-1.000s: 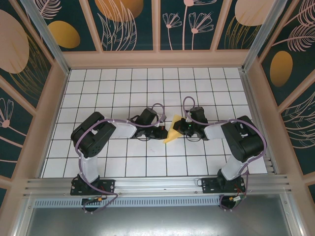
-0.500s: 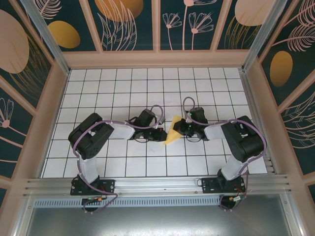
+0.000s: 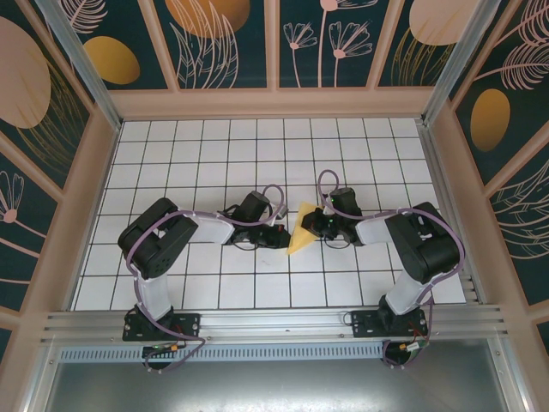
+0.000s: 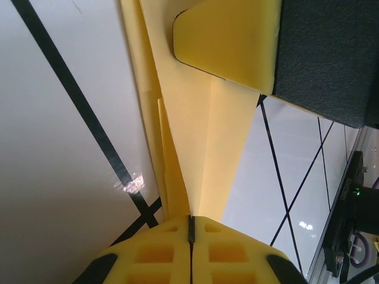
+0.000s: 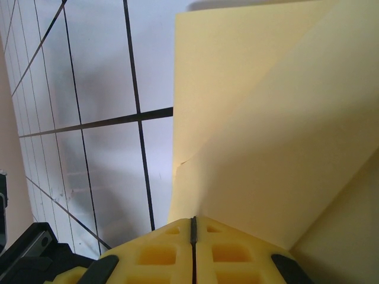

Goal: Fold a paper plane with a square sheet of paper (pick it up from the middle)
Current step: Fourth fold the wing at the center of the table.

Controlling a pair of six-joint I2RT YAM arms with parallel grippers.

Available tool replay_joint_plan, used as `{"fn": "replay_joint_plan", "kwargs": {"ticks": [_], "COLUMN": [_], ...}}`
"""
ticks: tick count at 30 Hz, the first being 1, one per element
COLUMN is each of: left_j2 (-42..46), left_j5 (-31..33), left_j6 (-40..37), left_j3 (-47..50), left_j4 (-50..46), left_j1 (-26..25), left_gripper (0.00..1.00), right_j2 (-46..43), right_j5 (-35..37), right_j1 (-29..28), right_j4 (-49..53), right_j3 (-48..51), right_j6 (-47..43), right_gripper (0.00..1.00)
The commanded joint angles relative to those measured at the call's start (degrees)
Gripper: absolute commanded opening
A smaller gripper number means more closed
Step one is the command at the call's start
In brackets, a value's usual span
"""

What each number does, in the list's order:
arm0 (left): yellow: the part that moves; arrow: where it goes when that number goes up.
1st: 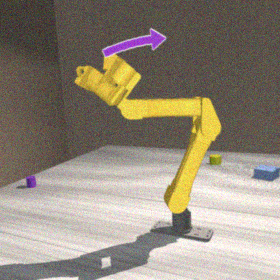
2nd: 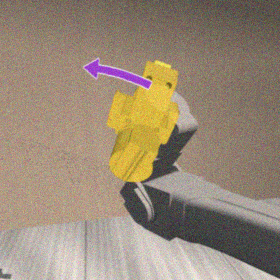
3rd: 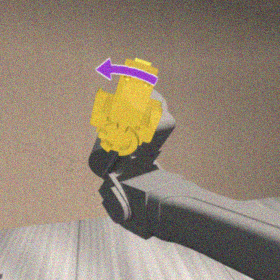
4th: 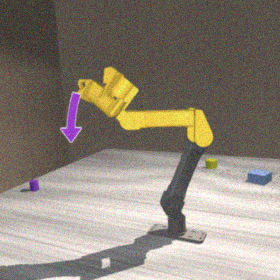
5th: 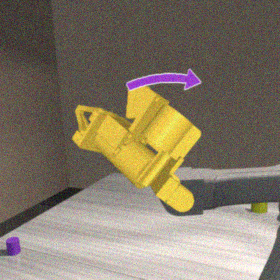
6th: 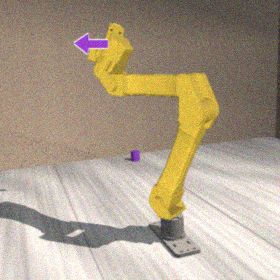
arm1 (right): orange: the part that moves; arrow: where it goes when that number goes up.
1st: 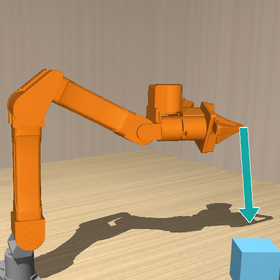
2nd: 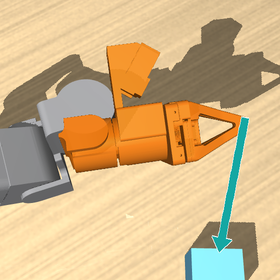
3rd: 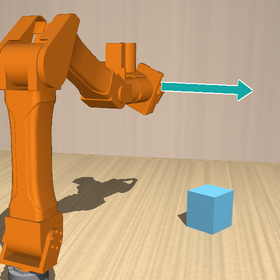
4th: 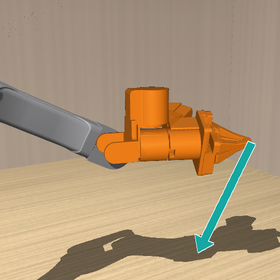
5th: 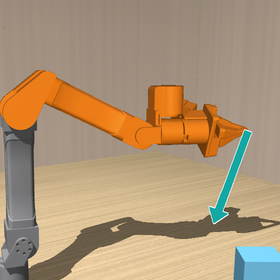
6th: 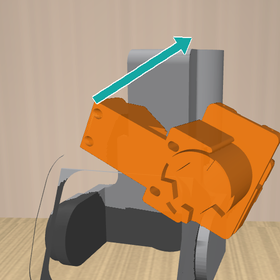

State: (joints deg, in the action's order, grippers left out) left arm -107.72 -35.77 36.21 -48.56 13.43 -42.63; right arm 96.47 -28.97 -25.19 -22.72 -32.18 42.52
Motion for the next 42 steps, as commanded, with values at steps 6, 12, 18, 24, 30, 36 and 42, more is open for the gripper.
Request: {"fn": "replay_joint_plan", "kwargs": {"ticks": [6,12,18,24,30,36,42], "left_j2": [0.3,1.1,-0.1,1.0,-0.4,-1.6,-1.9], "left_j5": [-3.9,-4.1,-4.0,-3.8,-3.7,-1.0,5.6], "left_j6": [-0.7,-0.6,-1.8,-2.6,-3.1,-5.4,-7.0], "left_j3": [2.5,3.3,3.3,3.7,3.0,1.2,-1.5], "left_j4": [-5.7,-5.6,-8.9,-10.4,-11.3,-16.7,-23.3], "left_j1": [0.1,0.1,0.1,0.2,0.0,-0.8,-2.0], "left_gripper": [0.1,0.06,0.07,0.08,0.03,0.02,0.03], "right_j2": [1.9,2.0,2.2,2.4,2.5,2.8,2.9], "right_j5": [3.7,4.1,4.3,4.3,4.4,4.4,4.5], "right_j1": [0.4,0.4,0.4,0.4,0.4,0.4,0.4], "right_j4": [2.7,3.0,3.0,3.1,3.1,3.1,3.4], "right_j3": [1.4,1.4,1.5,1.4,1.4,1.3,1.1], "right_j6": [-1.6,-1.8,-1.8,-1.8,-1.8,-1.8,-1.8], "right_gripper": [0.07,0.07,0.07,0.07,0.07,0.07,0.07]}}
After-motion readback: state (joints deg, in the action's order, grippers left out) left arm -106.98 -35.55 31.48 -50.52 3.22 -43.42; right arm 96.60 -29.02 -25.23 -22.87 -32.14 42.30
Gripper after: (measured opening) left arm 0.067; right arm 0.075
